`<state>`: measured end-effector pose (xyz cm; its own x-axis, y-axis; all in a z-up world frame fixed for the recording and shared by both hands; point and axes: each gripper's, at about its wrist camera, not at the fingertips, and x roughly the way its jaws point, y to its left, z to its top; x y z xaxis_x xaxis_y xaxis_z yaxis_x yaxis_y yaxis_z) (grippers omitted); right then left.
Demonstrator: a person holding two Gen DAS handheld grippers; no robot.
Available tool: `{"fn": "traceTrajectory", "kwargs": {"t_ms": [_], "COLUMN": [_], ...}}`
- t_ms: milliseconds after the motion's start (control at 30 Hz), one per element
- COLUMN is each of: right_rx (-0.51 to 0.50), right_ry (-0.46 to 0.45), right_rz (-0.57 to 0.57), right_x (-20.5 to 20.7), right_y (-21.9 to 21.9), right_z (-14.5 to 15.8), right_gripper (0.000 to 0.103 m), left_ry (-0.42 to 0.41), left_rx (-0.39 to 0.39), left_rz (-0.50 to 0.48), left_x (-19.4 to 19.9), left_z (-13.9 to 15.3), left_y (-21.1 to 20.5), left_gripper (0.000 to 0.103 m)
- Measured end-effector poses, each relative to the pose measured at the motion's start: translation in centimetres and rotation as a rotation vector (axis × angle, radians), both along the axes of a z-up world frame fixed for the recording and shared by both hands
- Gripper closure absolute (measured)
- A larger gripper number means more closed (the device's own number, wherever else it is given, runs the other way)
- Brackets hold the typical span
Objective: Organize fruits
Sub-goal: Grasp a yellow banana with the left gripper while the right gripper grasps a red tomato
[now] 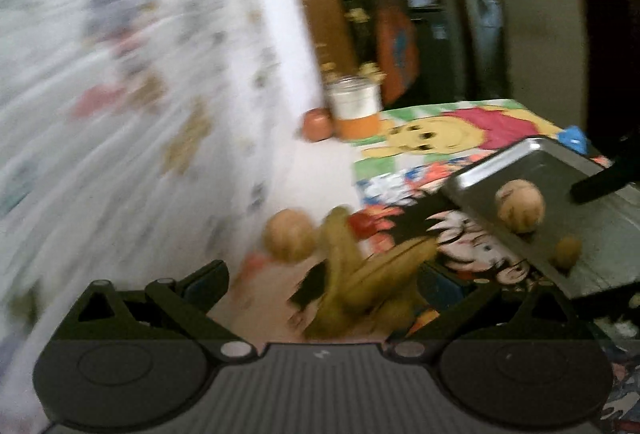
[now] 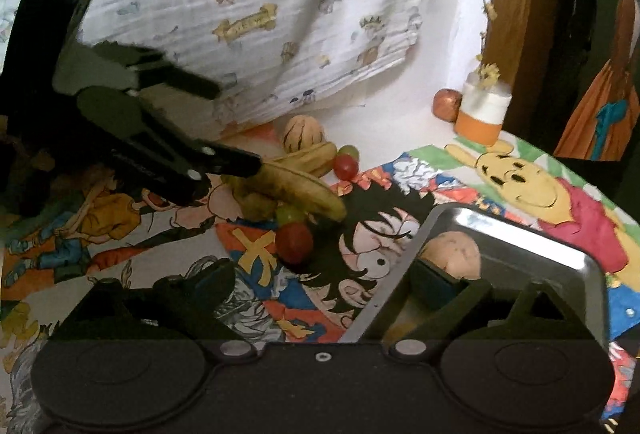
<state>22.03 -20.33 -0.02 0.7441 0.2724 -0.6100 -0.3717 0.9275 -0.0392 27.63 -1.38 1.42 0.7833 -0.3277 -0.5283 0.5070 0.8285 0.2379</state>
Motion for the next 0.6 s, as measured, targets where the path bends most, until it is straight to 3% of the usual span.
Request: {"fn": "traceTrajectory", "kwargs": {"t_ms": [133,367,500,600], "right_rx": [0.008,-0.023,-0.058,-0.057], "right_ry": [0.019,0.048,0.064,0.075], "right_rz": [0.012,0.068,0.112,0.122], "right_x": [1.0,2.6,3.4,3.9], "right_y": [0.1,1.2,2.2,2.5], "right_z": [-0.8,-1.8,-2.4,-2.7], "right_gripper": [0.019,0.028,0.036,0.042], "left_ry": [0.017,0.120,0.182,0.242], "left_rx": [0.036,0.075,0.063,0.027], "left_rz": [-0.137,-0.216,-0.269,-0.279], "left_x": [1.4,4.2,5.0,6.0], "left_z": [-0.4,-1.9,-2.2,-2.2], "left_y": [-1.4,-1.8,-1.9,-1.9], "left_gripper": [0.003,0.018,0.022,0.035]}}
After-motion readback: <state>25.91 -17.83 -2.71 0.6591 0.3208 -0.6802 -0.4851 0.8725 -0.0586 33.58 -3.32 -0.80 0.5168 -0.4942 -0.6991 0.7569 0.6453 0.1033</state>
